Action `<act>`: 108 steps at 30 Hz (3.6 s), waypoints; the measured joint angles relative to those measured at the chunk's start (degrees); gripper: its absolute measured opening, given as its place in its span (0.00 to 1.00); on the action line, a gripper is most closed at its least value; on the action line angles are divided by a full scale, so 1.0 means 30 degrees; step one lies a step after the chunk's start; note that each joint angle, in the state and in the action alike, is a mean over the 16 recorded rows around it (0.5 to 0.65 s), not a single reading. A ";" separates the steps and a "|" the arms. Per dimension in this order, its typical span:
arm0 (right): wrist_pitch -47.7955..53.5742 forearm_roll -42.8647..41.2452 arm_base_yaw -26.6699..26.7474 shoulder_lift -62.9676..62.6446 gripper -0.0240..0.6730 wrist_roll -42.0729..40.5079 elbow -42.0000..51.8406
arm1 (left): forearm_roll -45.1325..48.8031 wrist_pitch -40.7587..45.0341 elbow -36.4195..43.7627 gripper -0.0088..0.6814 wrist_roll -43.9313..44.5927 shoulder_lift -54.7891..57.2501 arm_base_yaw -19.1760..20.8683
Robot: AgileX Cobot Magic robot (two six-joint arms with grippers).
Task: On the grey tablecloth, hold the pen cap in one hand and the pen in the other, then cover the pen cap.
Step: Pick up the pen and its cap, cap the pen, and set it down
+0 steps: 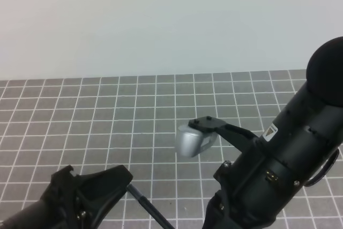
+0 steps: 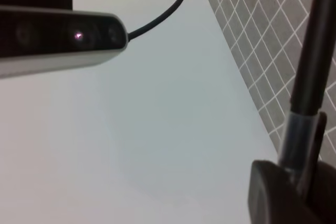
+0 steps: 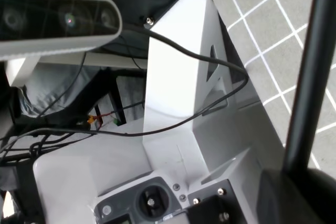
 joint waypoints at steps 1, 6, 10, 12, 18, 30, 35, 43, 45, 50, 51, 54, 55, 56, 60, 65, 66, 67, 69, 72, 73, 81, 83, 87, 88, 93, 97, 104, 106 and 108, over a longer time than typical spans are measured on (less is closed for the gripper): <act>0.0002 -0.0005 0.0000 0.0067 0.03 -0.0005 -0.0087 | 0.0004 0.0004 0.0000 0.01 -0.0010 0.0007 0.0000; 0.0036 -0.0109 -0.0002 0.0402 0.03 -0.0030 -0.0636 | 0.0023 0.0024 0.0000 0.01 -0.0059 0.0039 0.0000; 0.0044 -0.0267 -0.0002 0.0697 0.03 -0.0032 -0.1074 | 0.0035 0.0030 0.0000 0.01 -0.0101 0.0064 0.0000; 0.0049 -0.0343 0.0000 0.0841 0.03 -0.0032 -0.1271 | 0.0037 0.0033 0.0000 0.01 -0.0120 0.0067 0.0000; 0.0036 -0.0513 0.0014 0.1177 0.03 -0.0031 -0.1596 | 0.0037 0.0034 0.0000 0.01 -0.0177 0.0067 0.0000; 0.0041 -0.0531 0.0031 0.1534 0.03 -0.0061 -0.1769 | -0.0051 0.0045 0.0000 0.02 -0.1980 0.0067 0.0000; 0.0049 -0.0600 0.0031 0.1550 0.03 -0.0027 -0.1790 | -0.0121 0.0180 0.0000 0.08 -0.2949 0.0067 0.0000; 0.0045 -0.0932 0.0011 0.1561 0.04 0.0296 -0.1915 | -0.0363 0.0560 0.0000 0.31 -0.3504 0.0067 0.0011; 0.0044 -0.1070 0.0005 0.1564 0.05 0.0395 -0.1949 | -0.0487 0.0653 0.0000 0.37 -0.3505 0.0058 0.0016; 0.0035 -0.1407 -0.0010 0.1572 0.07 0.0626 -0.2024 | -0.0795 0.0837 0.0000 0.49 -0.3507 0.0005 0.0027; 0.0033 -0.1464 -0.0013 0.1573 0.07 0.0662 -0.2038 | -0.0857 0.0871 0.0000 0.51 -0.3507 -0.0007 0.0030; 0.0033 -0.1695 -0.0016 0.1575 0.09 0.0737 -0.2049 | -0.1043 0.1010 0.0000 0.54 -0.3497 -0.0043 0.0036; 0.0033 -0.1789 -0.0016 0.1575 0.10 0.0762 -0.2049 | -0.1092 0.1077 0.0000 0.55 -0.3515 -0.0055 0.0036; 0.0033 -0.1890 -0.0016 0.1575 0.10 0.0790 -0.2049 | -0.1135 0.1155 0.0000 0.55 -0.3572 -0.0067 0.0036; 0.0033 -0.2343 -0.0016 0.1575 0.11 0.0971 -0.2049 | -0.1451 0.1591 0.0000 0.55 -0.3968 -0.0110 0.0036; -0.0150 -0.3267 -0.0016 0.1575 0.12 0.1487 -0.2049 | -0.2157 0.2261 0.0000 0.52 -0.4921 -0.0125 0.0036; -0.0258 -0.3505 -0.0017 0.1575 0.13 0.1620 -0.2049 | -0.2316 0.2384 0.0000 0.51 -0.5148 -0.0125 0.0036; -0.0385 -0.3752 -0.0019 0.1575 0.13 0.1770 -0.2049 | -0.2476 0.2493 0.0000 0.49 -0.5375 -0.0125 0.0036; -0.0711 -0.4255 -0.0022 0.1575 0.13 0.2115 -0.2049 | -0.2795 0.2683 0.0000 0.45 -0.5837 -0.0125 0.0036; -0.1411 -0.5000 -0.0027 0.1575 0.13 0.2755 -0.2049 | -0.3258 0.2897 0.0000 0.37 -0.6506 -0.0125 0.0036; -0.1708 -0.5259 -0.0028 0.1575 0.13 0.3017 -0.2049 | -0.3389 0.2943 0.0000 0.34 -0.6720 -0.0125 0.0036; -0.4865 -0.8346 -0.0041 0.1575 0.13 0.6690 -0.2034 | -0.3724 0.3030 0.0000 0.10 -0.9187 -0.0125 0.0036; -0.5620 -0.9430 -0.0044 0.1575 0.13 0.8152 -0.1973 | -0.3724 0.3037 0.0000 0.07 -1.0132 -0.0125 0.0036; -0.6969 -1.1622 -0.0166 0.1603 0.13 1.1419 -0.1598 | -0.3724 0.3088 0.0000 0.02 -1.2190 -0.0125 0.0036; -0.7234 -1.2110 -0.0226 0.1631 0.13 1.2188 -0.1448 | -0.3724 0.3111 0.0000 0.02 -1.2690 -0.0125 0.0036; -0.8391 -1.3851 -0.0632 0.1968 0.13 1.5360 -0.0472 | -0.3724 0.3202 -0.0010 0.01 -1.5180 -0.0125 0.0132; -0.9028 -1.4211 -0.0970 0.2461 0.13 1.6754 0.0332 | -0.3724 0.3149 -0.0049 0.01 -1.7051 -0.0125 0.0668; -1.0351 -1.3382 -0.1407 0.3588 0.12 1.7034 0.1175 | -0.3724 0.3381 -0.0502 0.01 -2.0532 -0.0125 0.2598; -1.0626 -1.3177 -0.1450 0.3921 0.12 1.7013 0.1209 | -0.3724 0.3462 -0.0650 0.01 -2.1592 -0.0125 0.3278; -1.0889 -1.3014 -0.1477 0.4263 0.12 1.6970 0.1184 | -0.3720 0.3567 -0.0796 0.01 -2.2557 -0.0125 0.3929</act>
